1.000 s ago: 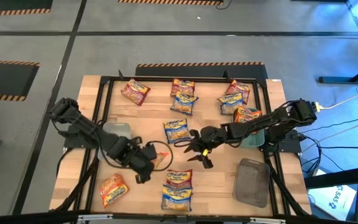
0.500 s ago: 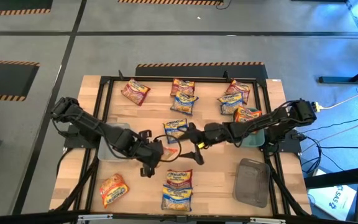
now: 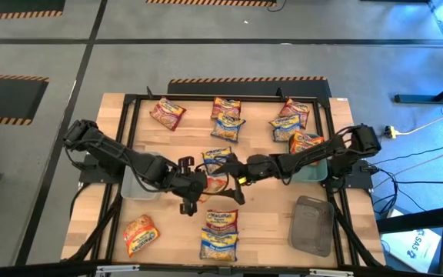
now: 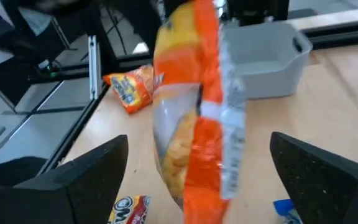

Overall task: Sort Maruchan noodles
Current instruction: Put the orange pack noodle into the green bin

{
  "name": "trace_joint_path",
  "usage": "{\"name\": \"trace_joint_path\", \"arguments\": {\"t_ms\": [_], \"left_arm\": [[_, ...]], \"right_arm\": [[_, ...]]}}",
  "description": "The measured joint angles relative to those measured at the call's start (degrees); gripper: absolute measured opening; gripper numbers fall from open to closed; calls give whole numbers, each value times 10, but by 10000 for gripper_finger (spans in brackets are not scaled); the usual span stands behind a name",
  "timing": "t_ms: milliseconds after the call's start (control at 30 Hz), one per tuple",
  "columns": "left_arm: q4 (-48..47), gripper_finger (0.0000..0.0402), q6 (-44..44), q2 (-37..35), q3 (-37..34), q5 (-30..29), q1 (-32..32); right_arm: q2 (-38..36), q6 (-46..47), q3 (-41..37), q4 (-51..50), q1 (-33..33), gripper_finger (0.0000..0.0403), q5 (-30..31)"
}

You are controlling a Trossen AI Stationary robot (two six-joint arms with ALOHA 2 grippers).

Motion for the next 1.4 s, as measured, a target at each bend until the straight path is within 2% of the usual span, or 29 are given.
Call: {"name": "trace_joint_path", "arguments": {"t_ms": [233, 333, 467, 733, 867, 1000, 1100, 1167, 1233, 1400], "left_arm": [[8, 0, 9, 0, 0, -13, 8], [7, 0, 10, 0, 0, -14, 9], [20, 0, 22, 0, 0, -14, 9], [37, 0, 22, 0, 0, -13, 19], [38, 0, 18, 0, -1, -14, 21], [48, 1, 22, 1, -1, -5, 25], [42, 11, 28, -8, -1, 40, 34], [41, 20, 34, -24, 0, 47, 33], [28, 27, 48, -42, 0, 24, 20], [41, 36, 99, -91, -17, -105, -19]], "right_arm": [[39, 1, 35, 3, 0, 373, -11], [50, 1, 40, 3, 0, 356, -11], [53, 0, 40, 0, 0, 298, -7], [53, -16, 40, 0, 0, 147, 3], [53, -31, 40, -7, 0, 99, 16], [52, -52, 40, -13, 1, 94, 21], [41, -61, 40, -43, 0, 100, 20], [25, -65, 38, -77, 0, 99, 22], [6, -77, 34, -116, 0, 92, 34], [-60, -84, -2, -192, 0, 85, 67]]}}
